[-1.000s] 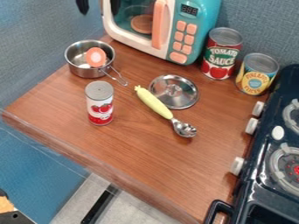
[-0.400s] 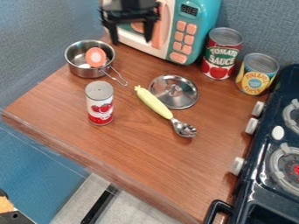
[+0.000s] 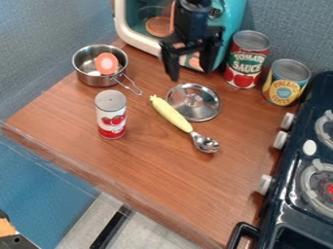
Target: Take the yellow aluminium spoon and move it to the rigth side of the table
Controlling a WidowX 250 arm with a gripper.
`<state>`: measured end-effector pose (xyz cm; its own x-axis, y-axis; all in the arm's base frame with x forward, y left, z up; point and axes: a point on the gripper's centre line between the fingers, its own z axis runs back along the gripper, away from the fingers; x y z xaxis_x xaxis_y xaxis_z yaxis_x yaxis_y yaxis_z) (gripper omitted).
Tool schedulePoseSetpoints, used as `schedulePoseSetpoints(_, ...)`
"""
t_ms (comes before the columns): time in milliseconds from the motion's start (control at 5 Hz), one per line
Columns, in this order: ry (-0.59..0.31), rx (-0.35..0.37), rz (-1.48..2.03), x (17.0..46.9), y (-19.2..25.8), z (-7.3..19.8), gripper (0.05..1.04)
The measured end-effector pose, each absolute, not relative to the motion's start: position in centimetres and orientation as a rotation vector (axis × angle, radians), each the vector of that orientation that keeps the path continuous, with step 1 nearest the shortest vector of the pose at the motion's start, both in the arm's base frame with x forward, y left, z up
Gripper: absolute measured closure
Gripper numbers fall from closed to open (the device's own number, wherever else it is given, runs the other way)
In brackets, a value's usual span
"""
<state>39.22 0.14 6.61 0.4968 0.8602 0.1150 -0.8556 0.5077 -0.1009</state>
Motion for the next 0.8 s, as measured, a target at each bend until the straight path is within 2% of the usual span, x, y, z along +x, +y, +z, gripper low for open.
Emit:
schedulePoseSetpoints(200,-0.172,-0.017,1.051,39.0,-1.7,4.2,0.083)
schedulePoseSetpoints(400,-0.135,-0.03,1.067,38.1,-1.8,2.5,0.083)
schedulePoseSetpoints(800,-0.09,-0.006,1.107,36.4,-0.1,-0.1,0.083)
